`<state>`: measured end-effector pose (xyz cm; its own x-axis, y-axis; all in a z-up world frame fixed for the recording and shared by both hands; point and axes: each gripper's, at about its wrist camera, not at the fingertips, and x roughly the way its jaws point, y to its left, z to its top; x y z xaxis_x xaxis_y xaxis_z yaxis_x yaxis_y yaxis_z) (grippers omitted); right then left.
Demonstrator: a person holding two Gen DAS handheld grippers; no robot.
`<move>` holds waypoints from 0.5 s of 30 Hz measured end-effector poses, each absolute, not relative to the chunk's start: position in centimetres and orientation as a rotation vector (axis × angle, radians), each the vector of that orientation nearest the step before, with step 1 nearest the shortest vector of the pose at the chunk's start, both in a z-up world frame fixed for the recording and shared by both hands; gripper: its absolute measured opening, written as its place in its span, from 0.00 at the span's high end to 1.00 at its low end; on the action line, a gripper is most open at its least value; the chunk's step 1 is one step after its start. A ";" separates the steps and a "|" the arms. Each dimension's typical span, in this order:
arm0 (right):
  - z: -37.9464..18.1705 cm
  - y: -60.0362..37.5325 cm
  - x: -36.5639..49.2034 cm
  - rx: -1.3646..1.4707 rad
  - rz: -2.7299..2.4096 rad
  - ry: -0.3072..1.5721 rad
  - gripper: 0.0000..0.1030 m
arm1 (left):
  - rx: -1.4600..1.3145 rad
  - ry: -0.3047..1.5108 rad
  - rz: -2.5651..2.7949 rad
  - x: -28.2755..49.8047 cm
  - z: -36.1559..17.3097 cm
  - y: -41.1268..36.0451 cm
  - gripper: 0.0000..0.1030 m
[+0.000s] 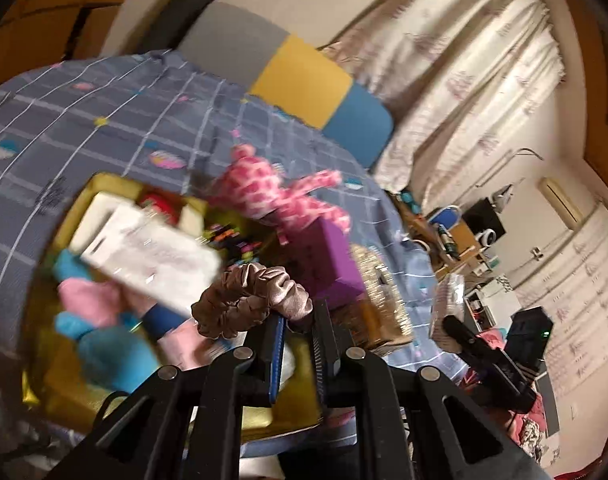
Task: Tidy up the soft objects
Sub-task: 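Carry the scrunchie into the gold tray with the left tool while the right tool carries the wipes packet there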
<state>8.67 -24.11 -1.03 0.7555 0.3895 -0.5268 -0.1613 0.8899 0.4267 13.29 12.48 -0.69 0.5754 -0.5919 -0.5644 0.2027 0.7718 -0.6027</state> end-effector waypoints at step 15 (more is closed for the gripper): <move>-2.5 -14.9 9.7 0.287 0.486 0.733 0.22 | -0.525 1.017 -0.361 11.8 -6.1 15.0 0.57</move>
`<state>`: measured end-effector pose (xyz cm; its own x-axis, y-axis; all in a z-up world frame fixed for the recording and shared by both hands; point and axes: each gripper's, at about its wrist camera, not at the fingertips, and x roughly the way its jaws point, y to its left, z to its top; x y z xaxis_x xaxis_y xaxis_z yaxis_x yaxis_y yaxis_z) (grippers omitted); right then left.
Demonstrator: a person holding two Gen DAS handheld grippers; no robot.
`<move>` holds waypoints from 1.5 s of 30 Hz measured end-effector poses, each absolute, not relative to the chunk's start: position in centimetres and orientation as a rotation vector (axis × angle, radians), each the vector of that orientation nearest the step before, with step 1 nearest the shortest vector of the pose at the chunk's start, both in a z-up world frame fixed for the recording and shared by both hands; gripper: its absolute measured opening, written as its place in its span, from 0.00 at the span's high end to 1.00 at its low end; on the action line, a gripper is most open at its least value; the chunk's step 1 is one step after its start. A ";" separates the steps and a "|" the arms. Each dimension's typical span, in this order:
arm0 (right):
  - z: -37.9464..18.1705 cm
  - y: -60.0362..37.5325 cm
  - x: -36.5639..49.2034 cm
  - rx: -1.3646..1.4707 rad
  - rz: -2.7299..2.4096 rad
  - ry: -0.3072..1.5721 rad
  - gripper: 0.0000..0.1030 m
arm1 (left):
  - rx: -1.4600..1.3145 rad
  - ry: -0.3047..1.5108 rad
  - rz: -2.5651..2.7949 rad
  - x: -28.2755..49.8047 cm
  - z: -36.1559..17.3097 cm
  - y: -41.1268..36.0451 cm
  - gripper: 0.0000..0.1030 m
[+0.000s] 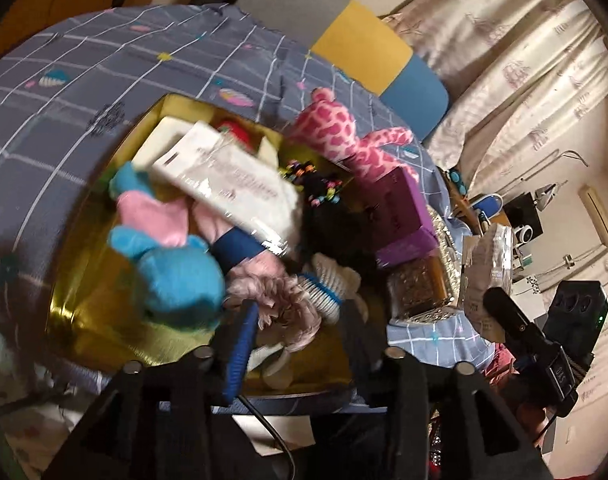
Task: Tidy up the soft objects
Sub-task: 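Carry the scrunchie into the gold tray with the left tool while the right tool carries the wipes packet there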
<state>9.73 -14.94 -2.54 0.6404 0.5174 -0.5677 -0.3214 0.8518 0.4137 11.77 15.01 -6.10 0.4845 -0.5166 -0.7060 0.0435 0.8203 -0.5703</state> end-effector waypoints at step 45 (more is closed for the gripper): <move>-4.1 2.1 15.1 -0.044 0.614 0.830 0.20 | -0.412 0.774 -0.104 5.7 -4.1 18.7 0.57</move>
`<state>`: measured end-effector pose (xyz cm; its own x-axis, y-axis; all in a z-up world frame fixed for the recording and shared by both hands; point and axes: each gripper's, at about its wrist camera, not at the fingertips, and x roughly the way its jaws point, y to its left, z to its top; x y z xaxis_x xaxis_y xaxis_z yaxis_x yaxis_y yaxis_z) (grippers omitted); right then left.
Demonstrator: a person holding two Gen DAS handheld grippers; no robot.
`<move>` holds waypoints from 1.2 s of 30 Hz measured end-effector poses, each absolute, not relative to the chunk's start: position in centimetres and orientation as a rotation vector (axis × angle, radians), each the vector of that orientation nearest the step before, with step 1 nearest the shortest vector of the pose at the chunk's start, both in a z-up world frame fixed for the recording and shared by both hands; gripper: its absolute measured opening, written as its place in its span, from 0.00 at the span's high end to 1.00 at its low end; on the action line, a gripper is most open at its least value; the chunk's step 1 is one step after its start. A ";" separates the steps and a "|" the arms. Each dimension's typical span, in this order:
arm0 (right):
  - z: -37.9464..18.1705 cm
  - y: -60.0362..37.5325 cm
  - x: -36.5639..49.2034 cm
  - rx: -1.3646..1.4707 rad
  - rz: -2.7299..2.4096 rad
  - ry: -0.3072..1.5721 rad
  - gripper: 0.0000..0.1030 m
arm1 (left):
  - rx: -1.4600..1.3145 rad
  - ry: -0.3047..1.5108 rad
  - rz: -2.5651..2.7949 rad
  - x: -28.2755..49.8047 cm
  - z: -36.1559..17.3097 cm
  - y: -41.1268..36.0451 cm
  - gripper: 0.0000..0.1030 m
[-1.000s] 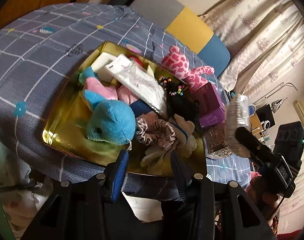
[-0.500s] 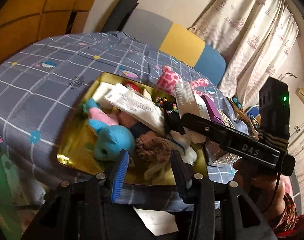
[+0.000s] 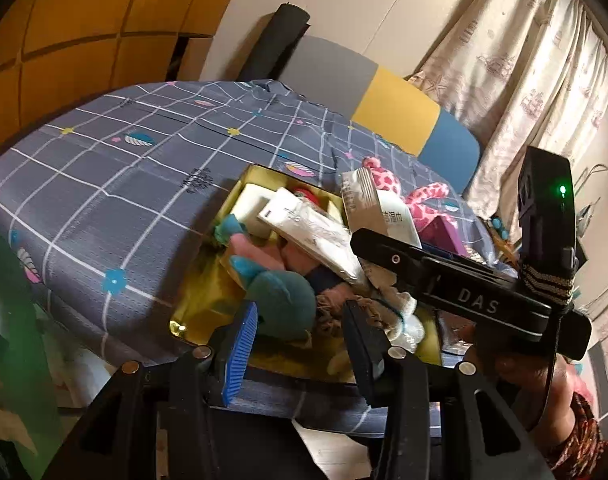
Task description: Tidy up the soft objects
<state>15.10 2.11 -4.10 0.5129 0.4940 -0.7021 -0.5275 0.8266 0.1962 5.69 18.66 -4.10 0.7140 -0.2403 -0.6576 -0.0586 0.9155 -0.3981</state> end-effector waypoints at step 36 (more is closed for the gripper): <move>-0.9 -9.2 7.8 0.057 0.076 0.744 0.00 | -0.166 0.724 0.084 4.4 -0.3 11.5 0.55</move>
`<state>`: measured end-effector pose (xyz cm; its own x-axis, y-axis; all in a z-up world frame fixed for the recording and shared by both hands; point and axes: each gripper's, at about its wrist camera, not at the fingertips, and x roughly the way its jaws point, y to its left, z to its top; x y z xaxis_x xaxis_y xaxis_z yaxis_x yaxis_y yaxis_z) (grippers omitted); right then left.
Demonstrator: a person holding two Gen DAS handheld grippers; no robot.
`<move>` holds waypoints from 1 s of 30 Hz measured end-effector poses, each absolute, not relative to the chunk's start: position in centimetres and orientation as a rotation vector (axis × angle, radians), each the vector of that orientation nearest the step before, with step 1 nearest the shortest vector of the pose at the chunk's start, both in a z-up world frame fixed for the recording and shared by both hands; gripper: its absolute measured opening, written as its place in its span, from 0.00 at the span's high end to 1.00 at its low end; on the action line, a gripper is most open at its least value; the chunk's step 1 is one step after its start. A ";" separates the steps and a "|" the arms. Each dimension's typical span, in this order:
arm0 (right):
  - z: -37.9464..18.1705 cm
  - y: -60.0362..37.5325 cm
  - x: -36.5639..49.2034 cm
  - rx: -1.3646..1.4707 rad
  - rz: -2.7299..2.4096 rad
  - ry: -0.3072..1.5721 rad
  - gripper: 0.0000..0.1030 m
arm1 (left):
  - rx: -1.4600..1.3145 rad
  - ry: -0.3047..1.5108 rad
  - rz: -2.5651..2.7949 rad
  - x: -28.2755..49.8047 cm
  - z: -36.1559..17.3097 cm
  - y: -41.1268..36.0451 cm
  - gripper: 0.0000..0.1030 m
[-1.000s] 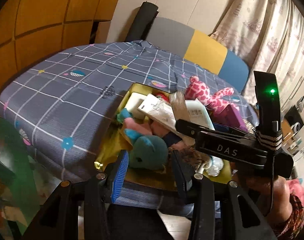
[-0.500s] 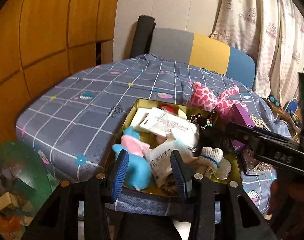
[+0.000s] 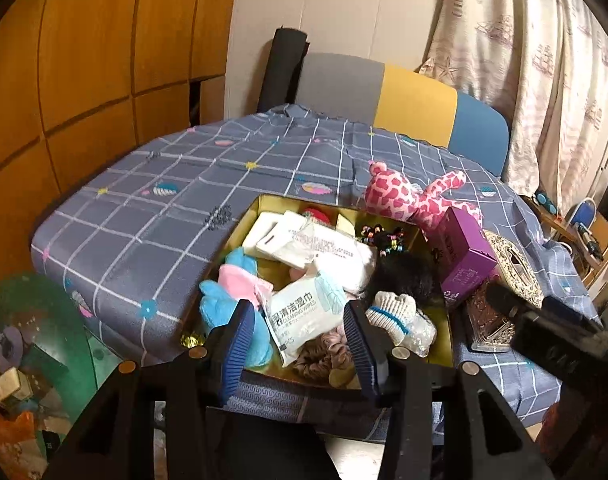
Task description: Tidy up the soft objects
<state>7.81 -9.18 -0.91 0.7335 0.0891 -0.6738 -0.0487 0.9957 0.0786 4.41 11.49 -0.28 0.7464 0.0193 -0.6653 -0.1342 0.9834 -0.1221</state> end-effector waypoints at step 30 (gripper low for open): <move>-2.2 -9.2 4.2 0.007 0.029 0.726 0.00 | -0.045 0.754 0.149 2.7 -0.7 9.0 0.55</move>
